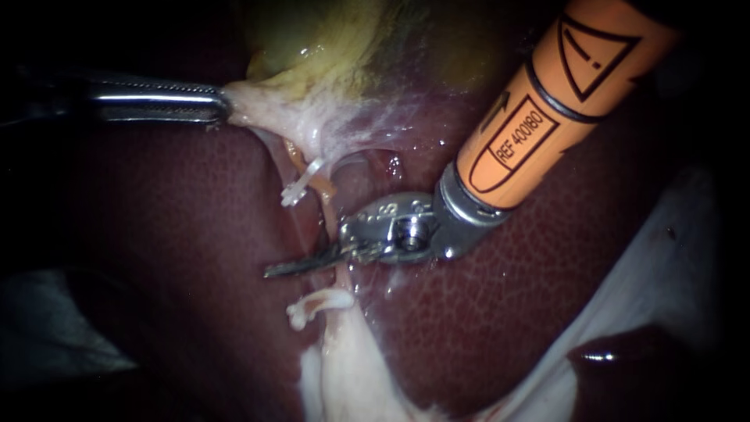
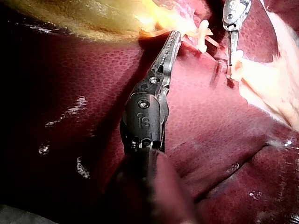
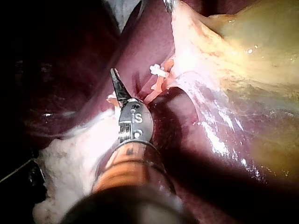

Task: Go back from the cut left tube

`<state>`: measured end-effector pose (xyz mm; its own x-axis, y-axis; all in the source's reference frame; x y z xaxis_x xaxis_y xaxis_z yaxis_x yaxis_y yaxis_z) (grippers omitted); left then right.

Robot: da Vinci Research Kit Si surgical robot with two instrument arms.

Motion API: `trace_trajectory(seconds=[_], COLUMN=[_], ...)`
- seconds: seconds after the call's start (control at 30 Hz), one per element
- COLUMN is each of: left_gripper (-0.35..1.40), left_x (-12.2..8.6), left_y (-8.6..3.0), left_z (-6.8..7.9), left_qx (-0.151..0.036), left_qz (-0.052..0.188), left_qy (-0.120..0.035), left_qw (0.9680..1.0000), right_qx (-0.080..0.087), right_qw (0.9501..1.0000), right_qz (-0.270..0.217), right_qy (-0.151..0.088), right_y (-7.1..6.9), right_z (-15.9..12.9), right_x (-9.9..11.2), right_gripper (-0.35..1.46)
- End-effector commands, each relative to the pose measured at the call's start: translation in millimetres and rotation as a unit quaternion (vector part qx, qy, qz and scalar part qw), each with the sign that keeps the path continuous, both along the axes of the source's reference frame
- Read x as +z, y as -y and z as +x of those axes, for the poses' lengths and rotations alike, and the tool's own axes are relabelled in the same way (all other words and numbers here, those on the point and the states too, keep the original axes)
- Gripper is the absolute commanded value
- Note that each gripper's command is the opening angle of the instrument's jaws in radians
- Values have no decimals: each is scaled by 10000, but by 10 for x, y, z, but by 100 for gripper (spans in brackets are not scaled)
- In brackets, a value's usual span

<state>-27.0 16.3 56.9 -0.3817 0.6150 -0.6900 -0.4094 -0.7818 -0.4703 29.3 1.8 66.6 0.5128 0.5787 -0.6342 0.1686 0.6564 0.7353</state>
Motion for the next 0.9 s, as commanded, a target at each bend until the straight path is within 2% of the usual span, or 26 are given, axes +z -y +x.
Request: trace_trajectory(seconds=[0.03,0.13,0.17,0.23,0.33,0.5,0.63,0.73,0.83,0.9], left_gripper=[-35,-35,-35,-35,-35,-35,-35,-35,-35,-35], left_x=[1,2,2,3,3,3,3,4,5,5], left_y=[0,0,0,0,0,0,0,0,0,0], left_z=[0,0,0,1,1,1,1,1,1,1], left_qx=[0,0,0,1,1,1,0,0,1,1], left_qz=[-2,-4,-5,-5,-5,-5,-6,-7,-9,-10], left_qy=[1,1,1,1,1,1,0,0,0,-1], left_qw=[10000,10000,10000,10000,10000,10000,10000,10000,10000,10000], right_qx=[20,103,107,146,274,360,522,762,967,1098], right_qw=[10000,9997,9997,9994,9993,9991,9985,9966,9928,9882], right_qz=[0,33,46,60,1,-44,-127,-316,-711,-1063], right_qy=[-64,-201,-231,-292,-258,-214,-136,-27,39,79], right_y=[1,2,3,4,5,5,7,10,11,12], right_z=[2,5,6,8,8,3,-21,-48,-78,-98], right_x=[-2,-4,-4,-5,-7,-10,-22,-34,-44,-51], right_gripper=[-8,87,104,123,136,145,145,145,145,145])
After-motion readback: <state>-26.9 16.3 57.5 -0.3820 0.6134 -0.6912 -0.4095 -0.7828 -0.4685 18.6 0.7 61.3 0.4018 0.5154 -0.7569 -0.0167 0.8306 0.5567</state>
